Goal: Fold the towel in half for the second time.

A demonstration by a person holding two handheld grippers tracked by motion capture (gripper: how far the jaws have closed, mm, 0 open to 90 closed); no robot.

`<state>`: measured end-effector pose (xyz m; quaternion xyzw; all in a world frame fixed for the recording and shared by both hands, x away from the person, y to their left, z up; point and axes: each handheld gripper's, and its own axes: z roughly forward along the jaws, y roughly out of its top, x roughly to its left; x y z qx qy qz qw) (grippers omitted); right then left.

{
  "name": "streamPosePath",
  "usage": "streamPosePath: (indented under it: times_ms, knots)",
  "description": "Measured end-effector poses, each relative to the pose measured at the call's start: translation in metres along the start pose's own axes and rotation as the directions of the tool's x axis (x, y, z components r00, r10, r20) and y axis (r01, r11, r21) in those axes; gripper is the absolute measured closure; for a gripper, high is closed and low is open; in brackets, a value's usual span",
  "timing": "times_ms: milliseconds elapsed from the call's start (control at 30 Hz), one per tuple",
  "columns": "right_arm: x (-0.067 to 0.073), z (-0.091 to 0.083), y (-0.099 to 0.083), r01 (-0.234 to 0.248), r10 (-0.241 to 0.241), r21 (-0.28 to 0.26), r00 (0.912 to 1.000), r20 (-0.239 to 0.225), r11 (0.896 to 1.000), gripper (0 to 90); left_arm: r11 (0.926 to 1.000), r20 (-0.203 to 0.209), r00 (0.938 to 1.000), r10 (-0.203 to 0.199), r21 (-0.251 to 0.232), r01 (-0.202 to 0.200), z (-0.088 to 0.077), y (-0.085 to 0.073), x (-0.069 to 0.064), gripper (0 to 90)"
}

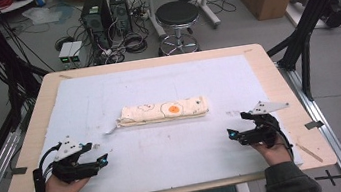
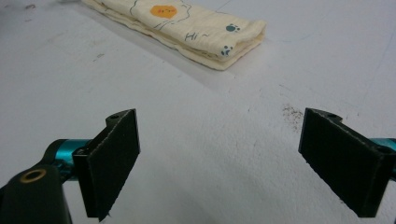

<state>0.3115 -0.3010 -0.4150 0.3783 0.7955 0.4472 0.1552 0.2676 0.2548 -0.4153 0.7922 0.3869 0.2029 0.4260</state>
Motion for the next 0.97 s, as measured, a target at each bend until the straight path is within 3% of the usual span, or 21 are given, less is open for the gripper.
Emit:
streamPosePath:
  times_ms: [400,600,967]
  knots:
    - [0.003,-0.009,-0.009,-0.005,0.005,-0.006,1.0,0.004,1.0,12.0,0.9999,0.006,0.9999,0.015,-0.004,-0.015,-0.01,-0.006,-0.007,28.6]
    - [0.004,-0.011,-0.01,-0.005,0.005,-0.011,1.0,0.005,1.0,11.9,0.9999,0.009,1.0,-0.003,-0.015,0.003,-0.014,-0.011,-0.008,28.5]
    - [0.007,-0.005,-0.01,0.017,-0.017,0.002,0.9998,-0.005,1.0,11.9,0.9993,-0.015,0.9999,-0.002,-0.038,0.002,-0.017,-0.012,-0.006,28.5]
